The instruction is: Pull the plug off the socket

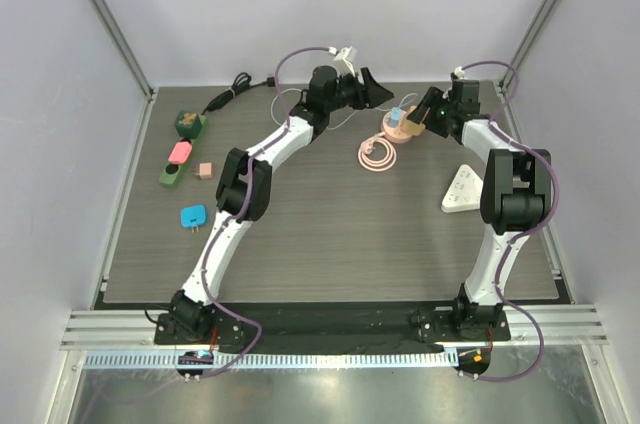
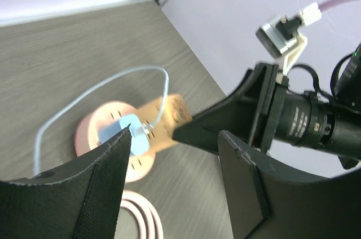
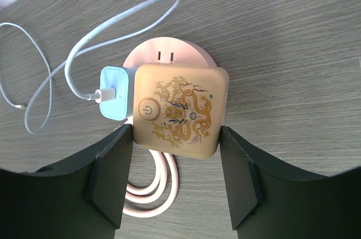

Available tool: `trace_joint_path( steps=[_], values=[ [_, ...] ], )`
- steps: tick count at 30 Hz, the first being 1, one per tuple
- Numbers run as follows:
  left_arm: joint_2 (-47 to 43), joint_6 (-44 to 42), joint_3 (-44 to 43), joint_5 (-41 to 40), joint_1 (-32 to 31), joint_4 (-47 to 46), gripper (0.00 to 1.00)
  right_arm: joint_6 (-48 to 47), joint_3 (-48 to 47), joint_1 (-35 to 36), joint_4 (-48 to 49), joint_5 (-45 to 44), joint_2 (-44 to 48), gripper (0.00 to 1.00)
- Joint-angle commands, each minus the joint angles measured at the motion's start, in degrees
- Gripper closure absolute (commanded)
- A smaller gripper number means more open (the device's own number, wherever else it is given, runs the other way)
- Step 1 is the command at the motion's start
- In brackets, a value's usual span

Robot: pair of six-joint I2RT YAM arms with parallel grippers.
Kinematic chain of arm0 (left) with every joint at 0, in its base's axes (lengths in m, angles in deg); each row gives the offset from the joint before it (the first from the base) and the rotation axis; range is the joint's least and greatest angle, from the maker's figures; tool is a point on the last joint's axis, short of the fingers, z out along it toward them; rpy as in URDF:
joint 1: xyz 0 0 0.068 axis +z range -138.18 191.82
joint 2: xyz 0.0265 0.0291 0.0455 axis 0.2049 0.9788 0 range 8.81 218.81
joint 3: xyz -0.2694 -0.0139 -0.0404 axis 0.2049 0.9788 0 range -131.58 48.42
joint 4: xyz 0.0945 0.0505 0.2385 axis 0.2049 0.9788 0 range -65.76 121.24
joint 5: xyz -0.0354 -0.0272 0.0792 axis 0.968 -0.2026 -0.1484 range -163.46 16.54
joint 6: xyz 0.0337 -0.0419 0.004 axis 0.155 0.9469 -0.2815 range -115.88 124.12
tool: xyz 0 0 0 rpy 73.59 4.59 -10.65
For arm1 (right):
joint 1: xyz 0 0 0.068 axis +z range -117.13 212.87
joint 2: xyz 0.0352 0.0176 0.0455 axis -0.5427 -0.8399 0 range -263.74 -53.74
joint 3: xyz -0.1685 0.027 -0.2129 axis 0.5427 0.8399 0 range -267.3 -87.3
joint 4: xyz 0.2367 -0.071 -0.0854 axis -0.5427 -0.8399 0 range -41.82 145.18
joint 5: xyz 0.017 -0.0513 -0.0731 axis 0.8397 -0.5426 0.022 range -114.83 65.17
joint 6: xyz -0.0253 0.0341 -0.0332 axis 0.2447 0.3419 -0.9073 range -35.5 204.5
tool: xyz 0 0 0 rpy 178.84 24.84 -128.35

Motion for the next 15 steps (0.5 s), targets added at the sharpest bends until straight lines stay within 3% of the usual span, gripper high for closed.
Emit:
trace_joint_path(
  steps=[1,7,15],
  values=[
    [4.6,0.7,-7.0,3.7,0.1,6.5,0.37,2.6,0.6,-0.9,3.4,5.2,2.5,0.99],
    [6.9,7.7,-7.4,3.6,0.9,9.2,0.39,3.0,0.7,-1.6,4.0,5.8,1.3,0.99],
    [4.4,-0.1,-5.5,2.6,0.8,15.7,0.37,3.4,0.4,-2.5,4.2,7.2,0.6,0.99]
  ],
)
